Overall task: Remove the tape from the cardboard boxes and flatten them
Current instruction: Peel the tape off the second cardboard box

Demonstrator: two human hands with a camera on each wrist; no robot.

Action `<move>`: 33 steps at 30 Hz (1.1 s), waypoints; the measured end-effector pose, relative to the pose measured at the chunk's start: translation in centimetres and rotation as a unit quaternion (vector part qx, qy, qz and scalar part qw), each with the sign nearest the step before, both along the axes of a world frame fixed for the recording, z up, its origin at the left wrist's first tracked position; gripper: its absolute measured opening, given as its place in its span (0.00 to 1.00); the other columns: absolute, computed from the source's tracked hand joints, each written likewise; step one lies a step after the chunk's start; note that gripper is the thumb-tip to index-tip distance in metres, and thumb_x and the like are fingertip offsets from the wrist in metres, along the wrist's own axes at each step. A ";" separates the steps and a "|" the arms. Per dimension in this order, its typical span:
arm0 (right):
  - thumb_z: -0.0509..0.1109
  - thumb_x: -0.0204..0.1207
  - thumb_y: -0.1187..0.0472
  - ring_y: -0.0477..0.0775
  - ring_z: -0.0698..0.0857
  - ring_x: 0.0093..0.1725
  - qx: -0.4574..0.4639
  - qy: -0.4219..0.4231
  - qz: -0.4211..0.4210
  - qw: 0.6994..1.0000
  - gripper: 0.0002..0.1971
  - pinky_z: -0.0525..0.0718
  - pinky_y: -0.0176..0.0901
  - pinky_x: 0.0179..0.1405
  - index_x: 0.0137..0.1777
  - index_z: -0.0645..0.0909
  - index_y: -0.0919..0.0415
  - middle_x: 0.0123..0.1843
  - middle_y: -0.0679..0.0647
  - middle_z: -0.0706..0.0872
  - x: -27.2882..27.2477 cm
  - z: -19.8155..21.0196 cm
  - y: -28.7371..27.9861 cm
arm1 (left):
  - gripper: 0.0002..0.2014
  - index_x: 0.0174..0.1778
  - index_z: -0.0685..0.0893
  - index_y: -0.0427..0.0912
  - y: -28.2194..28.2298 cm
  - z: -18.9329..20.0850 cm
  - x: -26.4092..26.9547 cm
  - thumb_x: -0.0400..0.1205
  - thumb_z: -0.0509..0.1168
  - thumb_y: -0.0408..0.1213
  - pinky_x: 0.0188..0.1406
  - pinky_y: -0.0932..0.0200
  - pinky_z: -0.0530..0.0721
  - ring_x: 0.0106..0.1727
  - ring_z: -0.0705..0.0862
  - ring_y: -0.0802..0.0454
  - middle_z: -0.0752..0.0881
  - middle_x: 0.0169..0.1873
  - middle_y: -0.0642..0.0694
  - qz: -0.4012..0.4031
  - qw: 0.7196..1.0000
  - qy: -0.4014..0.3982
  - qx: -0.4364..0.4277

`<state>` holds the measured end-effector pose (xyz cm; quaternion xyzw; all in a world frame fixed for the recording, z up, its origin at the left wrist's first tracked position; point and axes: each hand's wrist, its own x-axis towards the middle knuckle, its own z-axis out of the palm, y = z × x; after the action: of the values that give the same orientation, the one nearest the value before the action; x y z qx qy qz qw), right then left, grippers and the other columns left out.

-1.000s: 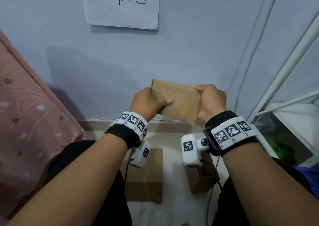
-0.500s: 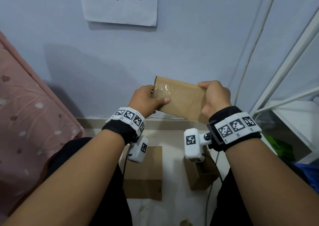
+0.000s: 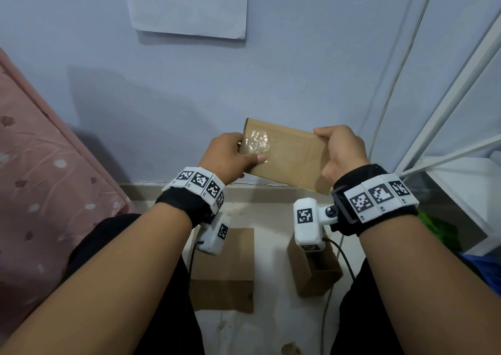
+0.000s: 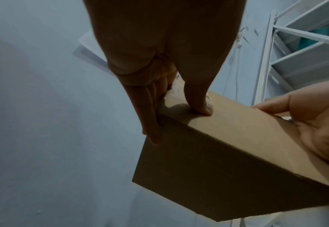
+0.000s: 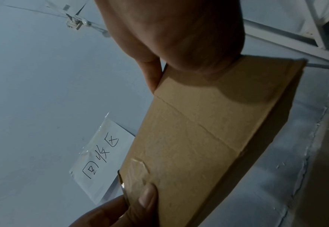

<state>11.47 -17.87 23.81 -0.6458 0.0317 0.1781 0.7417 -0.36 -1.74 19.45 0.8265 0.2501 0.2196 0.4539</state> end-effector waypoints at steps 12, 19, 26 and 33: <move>0.75 0.74 0.68 0.62 0.90 0.46 0.001 0.005 0.013 1.000 0.04 0.89 0.68 0.60 0.47 0.87 0.63 0.44 0.56 0.89 0.3 -0.3 0.0 | 0.26 0.48 0.87 0.39 0.2 0.3 -0.6 0.77 0.71 0.62 0.42 0.43 0.93 0.42 0.91 0.46 0.91 0.43 0.43 -0.007 0.999 0.023 0.021; 0.74 0.74 0.67 0.62 0.90 0.43 0.008 0.024 0.027 0.999 0.06 0.91 0.63 0.54 0.51 0.88 0.62 0.43 0.56 0.90 -0.1 -0.7 0.6 | 0.22 0.45 0.83 0.45 0.0 0.0 -0.3 0.69 0.84 0.53 0.36 0.57 0.82 0.41 0.87 0.54 0.88 0.38 0.52 0.031 0.996 0.032 0.078; 0.74 0.75 0.67 0.61 0.90 0.44 0.003 0.012 0.021 1.000 0.05 0.90 0.67 0.59 0.50 0.88 0.63 0.44 0.56 0.89 0.0 -0.6 0.4 | 0.24 0.51 0.86 0.43 0.6 0.0 -0.5 0.70 0.79 0.57 0.49 0.41 0.90 0.43 0.89 0.46 0.89 0.44 0.47 0.005 0.996 0.045 0.083; 0.73 0.75 0.69 0.60 0.89 0.38 0.010 0.012 0.018 1.000 0.03 0.92 0.65 0.53 0.47 0.87 0.63 0.39 0.55 0.89 -0.2 -0.6 0.5 | 0.17 0.50 0.86 0.43 0.1 0.3 -0.5 0.71 0.78 0.49 0.43 0.57 0.87 0.44 0.87 0.55 0.88 0.40 0.52 0.020 0.991 0.038 0.126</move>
<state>11.30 -17.41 23.17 -0.6364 0.0273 0.1997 0.7446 -0.83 -1.59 19.75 0.8796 0.2543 0.2264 0.3322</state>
